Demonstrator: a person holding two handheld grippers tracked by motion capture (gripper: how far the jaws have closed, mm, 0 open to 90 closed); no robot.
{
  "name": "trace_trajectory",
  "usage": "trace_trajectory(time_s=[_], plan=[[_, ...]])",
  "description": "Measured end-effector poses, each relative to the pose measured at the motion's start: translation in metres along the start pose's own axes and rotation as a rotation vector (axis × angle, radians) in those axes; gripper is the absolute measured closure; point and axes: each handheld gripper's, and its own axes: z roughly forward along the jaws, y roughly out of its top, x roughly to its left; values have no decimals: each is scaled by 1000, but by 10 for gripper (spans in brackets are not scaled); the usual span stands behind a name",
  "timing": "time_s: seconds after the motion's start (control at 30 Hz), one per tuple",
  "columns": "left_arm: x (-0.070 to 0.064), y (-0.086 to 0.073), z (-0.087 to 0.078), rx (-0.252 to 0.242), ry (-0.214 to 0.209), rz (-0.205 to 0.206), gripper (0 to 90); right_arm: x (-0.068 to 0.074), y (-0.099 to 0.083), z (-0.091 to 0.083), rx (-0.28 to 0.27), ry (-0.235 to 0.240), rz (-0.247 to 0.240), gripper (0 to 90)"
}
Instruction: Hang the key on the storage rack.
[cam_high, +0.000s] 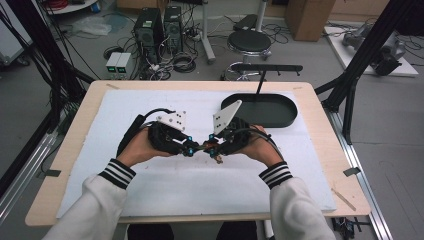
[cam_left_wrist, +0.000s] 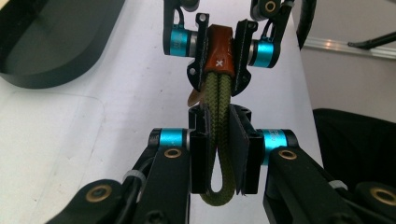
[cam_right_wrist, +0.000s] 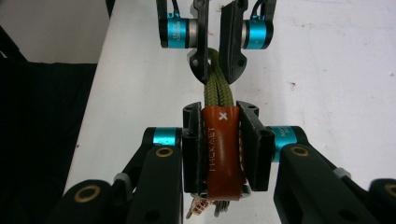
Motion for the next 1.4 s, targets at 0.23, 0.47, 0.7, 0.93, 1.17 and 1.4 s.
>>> trace_trajectory(time_s=[0.23,0.47,0.7,0.93,1.17,1.4], plan=[[5,-7,-7,-99,0,0,551,-2,-4,-4,-24,-43,19,725],[6,-22,-15,-198,120,-67,17,-7,-22,-18,-132,-130,120,725],[4,-49,-33,-262,189,-124,17,-9,-39,-43,-256,-317,233,724],[-2,-91,-51,-319,324,-210,17,-14,-60,-70,-346,-509,331,724],[-9,-117,-64,-376,396,-226,17,-20,-81,-88,-382,-651,421,724],[-21,-143,-76,-439,446,-249,17,-26,-97,-102,-402,-765,483,724]])
